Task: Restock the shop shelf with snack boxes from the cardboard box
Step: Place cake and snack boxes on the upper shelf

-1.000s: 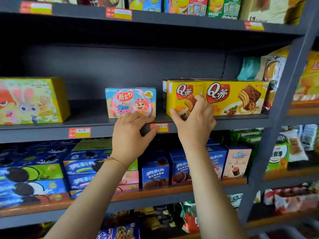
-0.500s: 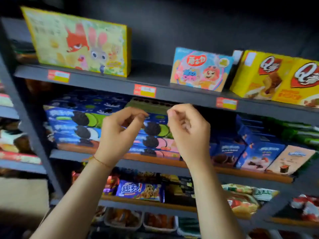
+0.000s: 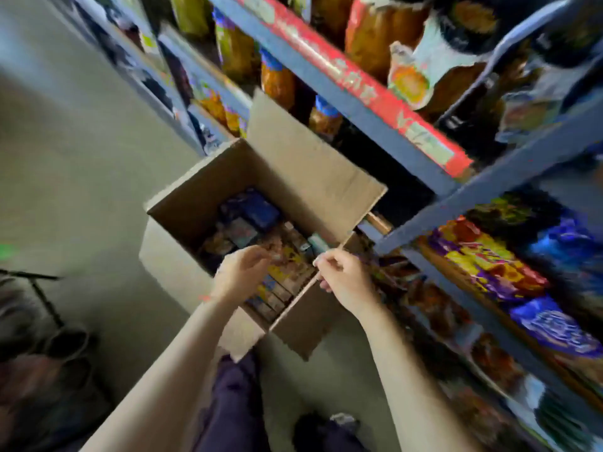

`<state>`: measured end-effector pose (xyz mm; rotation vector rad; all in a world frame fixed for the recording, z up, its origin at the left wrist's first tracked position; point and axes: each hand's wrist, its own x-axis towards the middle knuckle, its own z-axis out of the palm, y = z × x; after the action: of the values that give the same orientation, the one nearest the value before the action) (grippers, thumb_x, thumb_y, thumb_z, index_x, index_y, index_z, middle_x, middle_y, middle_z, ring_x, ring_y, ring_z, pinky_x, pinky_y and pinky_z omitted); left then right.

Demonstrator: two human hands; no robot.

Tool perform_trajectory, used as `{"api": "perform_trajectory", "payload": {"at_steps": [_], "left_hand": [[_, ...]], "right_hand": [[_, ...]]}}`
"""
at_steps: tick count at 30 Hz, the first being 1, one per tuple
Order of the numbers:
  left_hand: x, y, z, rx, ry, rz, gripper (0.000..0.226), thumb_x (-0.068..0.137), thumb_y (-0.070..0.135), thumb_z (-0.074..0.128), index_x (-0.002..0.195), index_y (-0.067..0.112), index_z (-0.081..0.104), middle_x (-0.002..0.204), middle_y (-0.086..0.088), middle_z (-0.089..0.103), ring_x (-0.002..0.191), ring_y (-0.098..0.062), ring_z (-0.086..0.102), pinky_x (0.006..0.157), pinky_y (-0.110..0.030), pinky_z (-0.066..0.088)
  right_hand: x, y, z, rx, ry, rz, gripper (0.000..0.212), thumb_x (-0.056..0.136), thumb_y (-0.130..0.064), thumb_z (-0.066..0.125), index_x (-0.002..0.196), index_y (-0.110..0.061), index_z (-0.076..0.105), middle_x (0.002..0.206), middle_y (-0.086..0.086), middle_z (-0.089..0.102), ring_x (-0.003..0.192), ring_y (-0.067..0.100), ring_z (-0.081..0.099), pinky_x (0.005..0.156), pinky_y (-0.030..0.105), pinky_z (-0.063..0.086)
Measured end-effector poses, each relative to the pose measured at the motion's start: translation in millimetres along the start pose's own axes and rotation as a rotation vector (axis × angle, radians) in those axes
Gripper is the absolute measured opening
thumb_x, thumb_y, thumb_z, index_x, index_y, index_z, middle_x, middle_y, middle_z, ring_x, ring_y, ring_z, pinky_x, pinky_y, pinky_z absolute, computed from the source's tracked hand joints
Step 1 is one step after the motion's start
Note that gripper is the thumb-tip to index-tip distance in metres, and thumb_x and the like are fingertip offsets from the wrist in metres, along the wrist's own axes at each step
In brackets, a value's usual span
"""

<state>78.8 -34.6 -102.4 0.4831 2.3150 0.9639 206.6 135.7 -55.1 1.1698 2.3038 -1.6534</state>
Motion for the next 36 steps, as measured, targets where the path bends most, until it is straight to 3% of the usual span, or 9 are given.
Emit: {"api": "perform_trajectory", "payload": {"at_steps": [4, 6, 9, 12, 17, 20, 25, 32, 36], "left_hand": [[47, -93, -48, 0.362, 0.159, 0.098, 0.037, 0.082, 0.033, 0.049, 0.105, 0.016, 0.073, 0.115, -0.014, 0.065, 0.112, -0.038, 0.059, 0.096, -0.046, 0.048], [65, -127, -64, 0.502, 0.253, 0.087, 0.049, 0.079, 0.028, 0.056, 0.125, 0.012, 0.063, 0.14, -0.018, 0.052, 0.136, -0.041, 0.041, 0.114, -0.053, 0.029], [92, -156, -73, 0.589, 0.228, 0.123, 0.06, 0.083, 0.032, 0.057, 0.14, 0.012, 0.052, 0.154, -0.017, 0.039, 0.149, -0.038, 0.023, 0.122, -0.055, 0.004], [110, -170, -69, 0.579, 0.226, 0.138, 0.046, 0.086, 0.035, 0.051, 0.123, 0.014, 0.067, 0.137, -0.012, 0.057, 0.137, -0.036, 0.039, 0.122, -0.059, 0.004], [114, -193, -59, 0.477, 0.415, 0.25, 0.034, 0.083, 0.027, 0.046, 0.091, 0.011, 0.075, 0.099, -0.01, 0.064, 0.102, -0.037, 0.057, 0.119, -0.063, 0.01], [119, -195, -56, 0.48, 0.454, 0.268, 0.033, 0.081, 0.024, 0.046, 0.088, 0.01, 0.074, 0.097, -0.012, 0.063, 0.1, -0.035, 0.055, 0.115, -0.067, 0.015], [124, -194, -51, 0.464, 0.48, 0.276, 0.032, 0.079, 0.023, 0.045, 0.086, 0.009, 0.073, 0.096, -0.012, 0.062, 0.101, -0.031, 0.052, 0.113, -0.069, 0.017], [121, -190, -51, 0.464, 0.461, 0.269, 0.033, 0.085, 0.028, 0.044, 0.085, 0.011, 0.072, 0.096, -0.01, 0.061, 0.104, -0.029, 0.052, 0.119, -0.062, 0.009], [117, -172, -52, 0.49, 0.405, 0.199, 0.032, 0.087, 0.038, 0.052, 0.084, 0.014, 0.072, 0.096, -0.006, 0.062, 0.105, -0.031, 0.054, 0.122, -0.054, 0.003]], "right_hand": [[69, 5, 89, -0.097, -0.088, 0.161, 0.016, 0.093, -0.021, 0.061, 0.077, -0.02, 0.065, 0.065, -0.002, 0.065, 0.062, 0.017, 0.061, 0.066, 0.038, 0.052], [100, 13, 124, -0.154, -0.108, 0.212, 0.012, 0.091, -0.021, 0.062, 0.08, -0.019, 0.065, 0.072, 0.003, 0.067, 0.069, 0.02, 0.064, 0.068, 0.037, 0.05], [140, 27, 163, -0.225, -0.145, 0.327, 0.009, 0.091, -0.013, 0.062, 0.1, -0.015, 0.065, 0.099, 0.005, 0.067, 0.098, 0.023, 0.062, 0.081, 0.026, 0.044], [173, 38, 193, -0.229, -0.141, 0.474, 0.042, 0.094, -0.018, 0.061, 0.134, -0.012, 0.053, 0.13, 0.008, 0.059, 0.124, 0.029, 0.053, 0.105, 0.037, 0.041], [224, 59, 234, 0.005, -0.002, 0.738, 0.057, 0.103, -0.022, 0.047, 0.154, -0.008, 0.024, 0.153, 0.015, 0.036, 0.139, 0.03, 0.038, 0.111, 0.034, 0.029], [241, 72, 244, 0.132, 0.002, 0.857, 0.052, 0.103, -0.021, 0.048, 0.151, -0.007, 0.032, 0.151, 0.016, 0.039, 0.137, 0.032, 0.042, 0.102, 0.037, 0.039], [249, 83, 250, 0.469, 0.205, 0.871, 0.052, 0.099, -0.021, 0.055, 0.148, -0.017, 0.04, 0.134, 0.011, 0.056, 0.104, 0.025, 0.056, 0.059, 0.026, 0.045], [243, 76, 245, 0.559, 0.507, 0.749, 0.023, 0.092, -0.004, 0.059, 0.111, -0.015, 0.066, 0.117, 0.006, 0.063, 0.107, 0.03, 0.06, 0.069, 0.032, 0.057], [222, 64, 224, 0.395, 0.419, 0.645, 0.023, 0.093, -0.001, 0.056, 0.099, -0.022, 0.065, 0.115, 0.002, 0.059, 0.113, 0.026, 0.058, 0.09, 0.038, 0.056]]}}
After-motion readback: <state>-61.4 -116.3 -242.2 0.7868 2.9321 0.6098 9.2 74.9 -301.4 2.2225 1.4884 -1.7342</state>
